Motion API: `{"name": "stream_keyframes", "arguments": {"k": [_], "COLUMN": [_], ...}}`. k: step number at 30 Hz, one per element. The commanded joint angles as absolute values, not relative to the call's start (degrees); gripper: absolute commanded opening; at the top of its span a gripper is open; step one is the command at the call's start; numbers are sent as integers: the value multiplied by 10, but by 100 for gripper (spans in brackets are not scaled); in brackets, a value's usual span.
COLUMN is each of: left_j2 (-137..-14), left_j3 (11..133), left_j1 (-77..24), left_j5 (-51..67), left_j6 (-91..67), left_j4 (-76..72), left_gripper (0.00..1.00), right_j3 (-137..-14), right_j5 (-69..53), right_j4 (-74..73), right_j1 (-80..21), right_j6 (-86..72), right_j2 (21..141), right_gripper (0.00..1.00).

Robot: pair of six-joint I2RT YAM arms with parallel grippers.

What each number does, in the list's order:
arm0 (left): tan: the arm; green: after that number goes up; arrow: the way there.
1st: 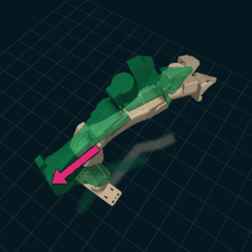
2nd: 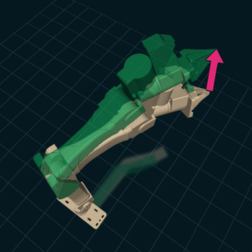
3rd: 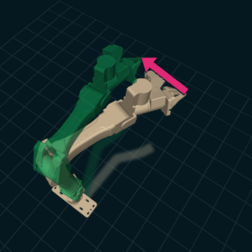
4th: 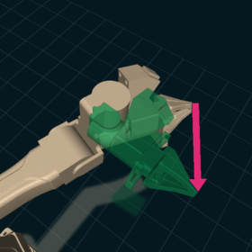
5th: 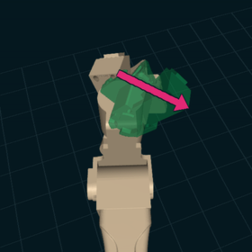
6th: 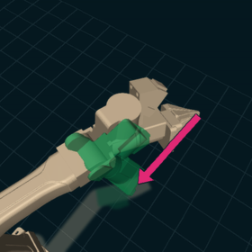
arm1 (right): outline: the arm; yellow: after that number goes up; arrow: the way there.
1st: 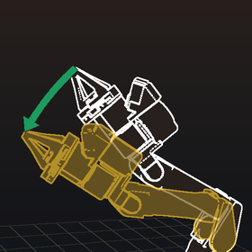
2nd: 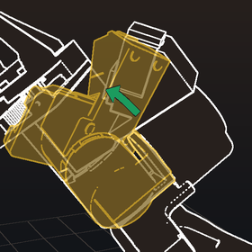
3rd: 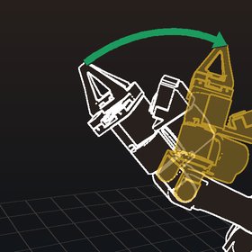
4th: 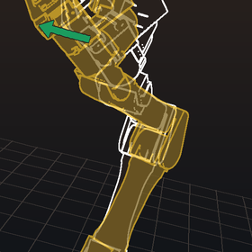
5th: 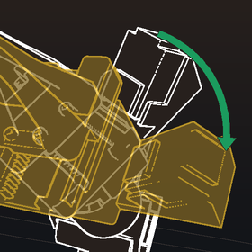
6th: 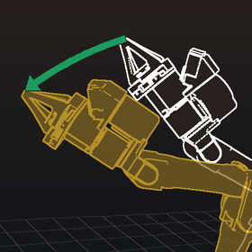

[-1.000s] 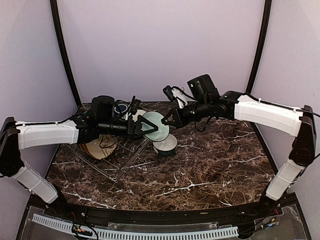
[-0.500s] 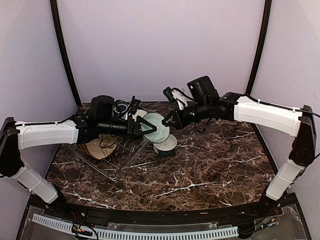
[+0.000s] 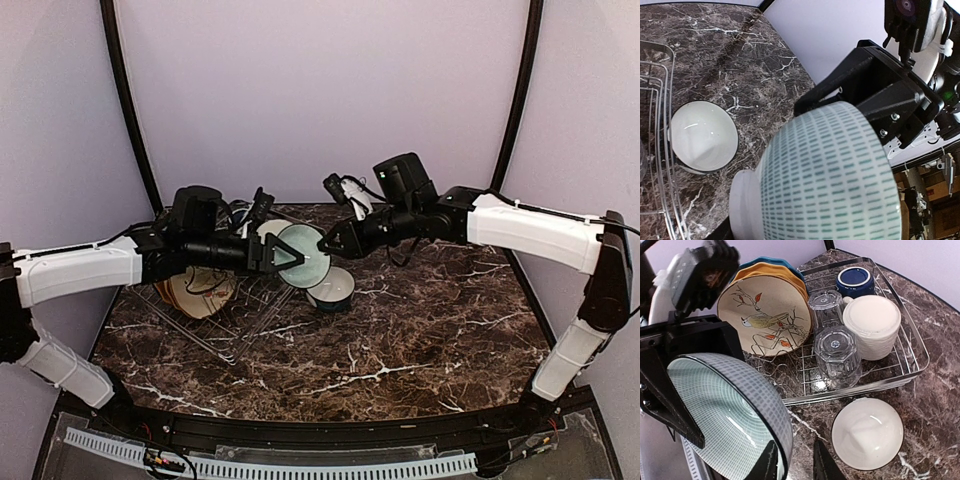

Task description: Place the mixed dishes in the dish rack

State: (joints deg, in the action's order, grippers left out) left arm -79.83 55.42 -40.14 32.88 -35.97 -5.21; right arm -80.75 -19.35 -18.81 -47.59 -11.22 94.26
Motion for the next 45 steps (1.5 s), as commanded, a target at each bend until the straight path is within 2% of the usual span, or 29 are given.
{"name": "stream_keyframes", "arguments": {"k": [1,5,10,19,34,45], "left_j2": [-742,-703,-663,-703,-844,-906], "left_j3": [599,640,663,707,750,724], "left_j1": [-403,-403,-403,-403,-413,-449], "left_j5": [264,141,-32,-191,-289,-388], "left_j6": [-254,-159,-27,162,302,446], "left_j4": [45,171,272,357,386,321], "left_gripper": [1,1,1,1,1,1], "right_j3": [-805,-796,-782,-778,-739,-705], "right_j5": [-201,-192,-181,-178,-160,-160], "right_j4": [-170,-171,-166,-159,-145,-126], "right_j1": [-476,-476,-476,-476,-475,-468], "right_j6": [-112,-110,-110,-110,-99,-97], "right_j2": [931,927,929,941,938,924], "right_gripper": [36,46,47,47,47,47]}}
